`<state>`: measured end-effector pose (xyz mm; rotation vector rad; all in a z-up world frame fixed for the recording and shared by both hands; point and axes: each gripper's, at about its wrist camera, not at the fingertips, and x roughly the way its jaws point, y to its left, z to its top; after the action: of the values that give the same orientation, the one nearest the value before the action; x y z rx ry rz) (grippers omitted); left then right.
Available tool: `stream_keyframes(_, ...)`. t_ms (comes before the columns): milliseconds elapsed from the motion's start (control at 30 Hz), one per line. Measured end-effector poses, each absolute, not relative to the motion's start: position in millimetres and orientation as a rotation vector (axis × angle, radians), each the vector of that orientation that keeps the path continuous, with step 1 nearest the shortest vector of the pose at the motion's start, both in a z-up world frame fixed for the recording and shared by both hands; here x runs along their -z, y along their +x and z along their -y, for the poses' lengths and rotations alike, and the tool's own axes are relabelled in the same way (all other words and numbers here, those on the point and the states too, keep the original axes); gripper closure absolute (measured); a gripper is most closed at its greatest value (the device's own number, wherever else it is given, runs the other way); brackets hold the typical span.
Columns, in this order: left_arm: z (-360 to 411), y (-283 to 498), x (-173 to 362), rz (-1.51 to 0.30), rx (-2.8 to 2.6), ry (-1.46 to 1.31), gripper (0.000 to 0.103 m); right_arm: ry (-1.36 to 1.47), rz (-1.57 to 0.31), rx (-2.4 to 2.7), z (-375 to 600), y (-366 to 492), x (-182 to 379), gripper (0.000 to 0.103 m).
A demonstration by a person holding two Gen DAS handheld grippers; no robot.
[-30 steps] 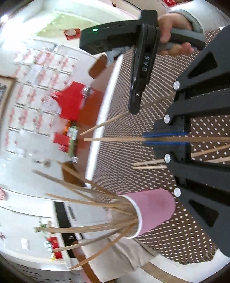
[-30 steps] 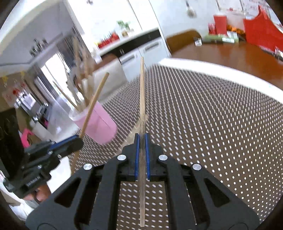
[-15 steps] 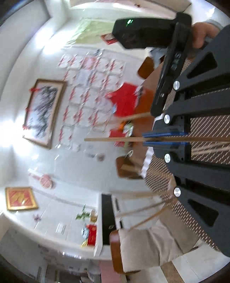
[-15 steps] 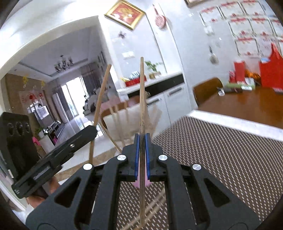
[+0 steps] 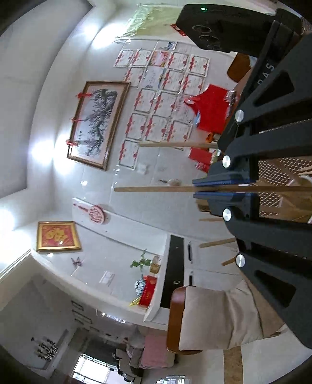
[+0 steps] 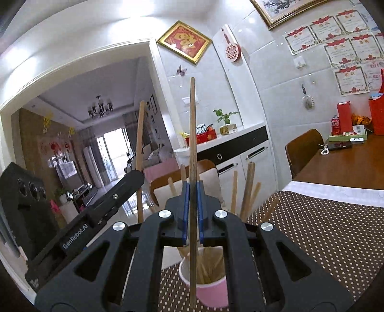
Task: Organize utensils
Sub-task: 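Lift both held chopsticks upright and lower them into the pink cup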
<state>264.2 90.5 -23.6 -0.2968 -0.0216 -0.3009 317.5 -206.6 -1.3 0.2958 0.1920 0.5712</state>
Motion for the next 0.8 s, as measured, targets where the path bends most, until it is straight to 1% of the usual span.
stream_keyframes(167,-86.5,273.8,31.8,0.081,0.244,-0.299,0.098,0.301,-0.154,-0.553,199.4,329.4,8.3,0.096)
stream_keyframes(367,-80.2,282.0,43.1,0.105,0.206,-0.294,0.098,0.304,-0.125,-0.542,198.2,340.2,14.3,0.096)
stream_keyframes(800,-67.9,290.9,69.6,0.027,0.213,-0.279,0.098,0.265,-0.155,-0.555,193.9,340.9,32.6,0.096)
